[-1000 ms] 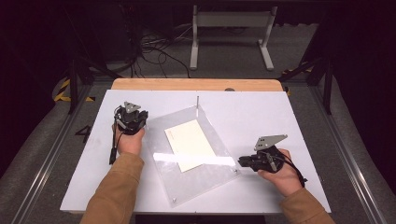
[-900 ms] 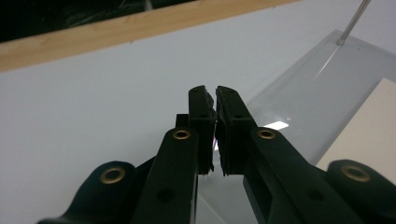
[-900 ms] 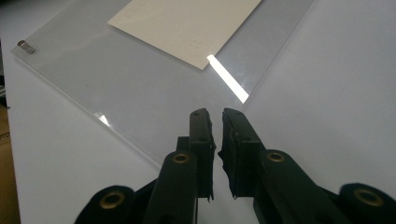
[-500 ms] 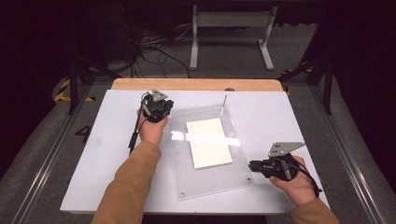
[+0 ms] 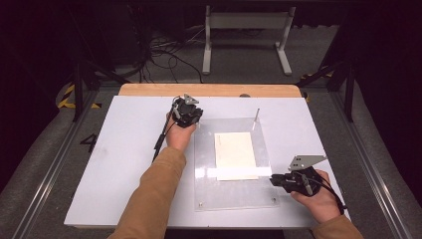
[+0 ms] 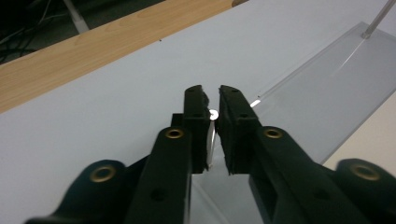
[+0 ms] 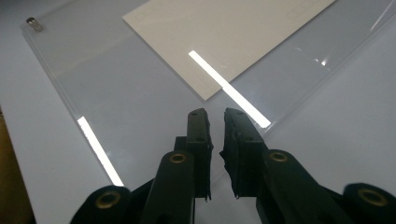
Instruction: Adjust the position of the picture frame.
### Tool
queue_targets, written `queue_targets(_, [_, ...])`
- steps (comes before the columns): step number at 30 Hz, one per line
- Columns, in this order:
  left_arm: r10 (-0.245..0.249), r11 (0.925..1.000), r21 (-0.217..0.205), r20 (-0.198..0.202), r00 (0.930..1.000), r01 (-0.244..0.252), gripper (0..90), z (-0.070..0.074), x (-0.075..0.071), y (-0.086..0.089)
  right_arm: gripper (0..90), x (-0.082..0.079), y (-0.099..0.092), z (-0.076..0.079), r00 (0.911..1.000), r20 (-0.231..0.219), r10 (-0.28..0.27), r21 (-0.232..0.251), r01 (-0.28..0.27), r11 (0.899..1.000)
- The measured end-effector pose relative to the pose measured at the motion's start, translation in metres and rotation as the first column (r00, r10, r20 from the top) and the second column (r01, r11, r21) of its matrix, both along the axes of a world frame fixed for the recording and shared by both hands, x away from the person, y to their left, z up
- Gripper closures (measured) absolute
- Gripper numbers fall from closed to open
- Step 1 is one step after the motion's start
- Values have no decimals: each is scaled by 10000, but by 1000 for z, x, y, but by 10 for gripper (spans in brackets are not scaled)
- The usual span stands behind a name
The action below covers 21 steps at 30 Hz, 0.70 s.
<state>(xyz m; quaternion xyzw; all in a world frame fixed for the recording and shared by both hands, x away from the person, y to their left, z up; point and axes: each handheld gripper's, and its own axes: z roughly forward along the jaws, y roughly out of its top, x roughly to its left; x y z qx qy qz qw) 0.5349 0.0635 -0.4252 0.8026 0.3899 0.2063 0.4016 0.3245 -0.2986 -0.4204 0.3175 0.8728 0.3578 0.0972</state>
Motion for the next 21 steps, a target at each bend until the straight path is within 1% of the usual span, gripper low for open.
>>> queue_targets(1, [98, 9997, 223, 119, 9999, -100, 755, 2, -3, 1, 802, 1, 0, -1, 10000, -7, -84, -98, 84, 9999])
queue_targets(2, [98, 9997, 223, 119, 9999, -100, 710, 2, -3, 1, 802, 1, 0, -1, 10000, -7, -84, -98, 84, 9999])
queue_targets(3, [155, 9973, 716, 325, 9994, -178, 710, 4, -8, 3, 802, 1, -1, -2, 9999, -25, -166, -207, 165, 9996])
queue_targets(4, [102, 9967, 805, 516, 9986, -144, 702, 5, -12, 6, 805, 3, -3, -4, 9993, -95, -349, -420, 345, 9985])
queue_targets(5, [58, 9972, 740, 624, 9980, -105, 699, 7, -17, 9, 805, 4, -4, -5, 9990, -137, -424, -539, 416, 9977])
queue_targets(6, [-12, 9986, 529, 568, 9984, -18, 695, 7, -22, 13, 803, 5, -4, -7, 9986, -215, -477, -622, 463, 9970])
queue_targets(7, [-226, 9993, 293, 473, 9986, 212, 690, 9, -30, 19, 800, 6, -4, -8, 9984, -279, -483, -684, 463, 9966])
queue_targets(10, [-722, 9974, -38, 457, 9963, 725, 679, 13, -50, 27, 783, 5, -3, -8, 9985, -420, -344, -767, 311, 9966])
queue_targets(11, [-981, 9948, -216, 438, 9942, 991, 679, 14, -59, 30, 777, 5, -2, -8, 9986, -452, -284, -760, 249, 9968])
queue_targets(12, [-1337, 9904, -285, 411, 9902, 1349, 680, 16, -71, 32, 772, 3, -1, -7, 9987, -499, -141, -715, 105, 9974])
queue_targets(13, [-1539, 9877, -206, 496, 9868, 1551, 679, 17, -79, 34, 765, -1, 1, -4, 9986, -506, 122, -741, -160, 9971])
queue_targets(15, [-2030, 9788, -143, 545, 9777, 2041, 671, 17, -102, 38, 761, -6, 3, 0, 9973, -552, 484, -840, -529, 9951])
queue_targets(16, [-2030, 9788, -143, 545, 9777, 2041, 668, 17, -102, 38, 760, -9, 4, 2, 9956, -619, 709, -887, -762, 9931])
queue_targets(17, [-2293, 9729, -203, 439, 9724, 2303, 667, 15, -119, 41, 760, -11, 5, 3, 9944, -675, 810, -931, -871, 9918])
queue_targets(18, [-2293, 9729, -203, 439, 9724, 2303, 665, 15, -119, 41, 760, -11, 5, 3, 9944, -675, 810, -931, -871, 9918])
queue_targets(21, [-2545, 9657, -429, 420, 9662, 2563, 661, 13, -138, 48, 757, -17, 7, 3, 9907, -880, 1042, -1143, -1140, 9869])
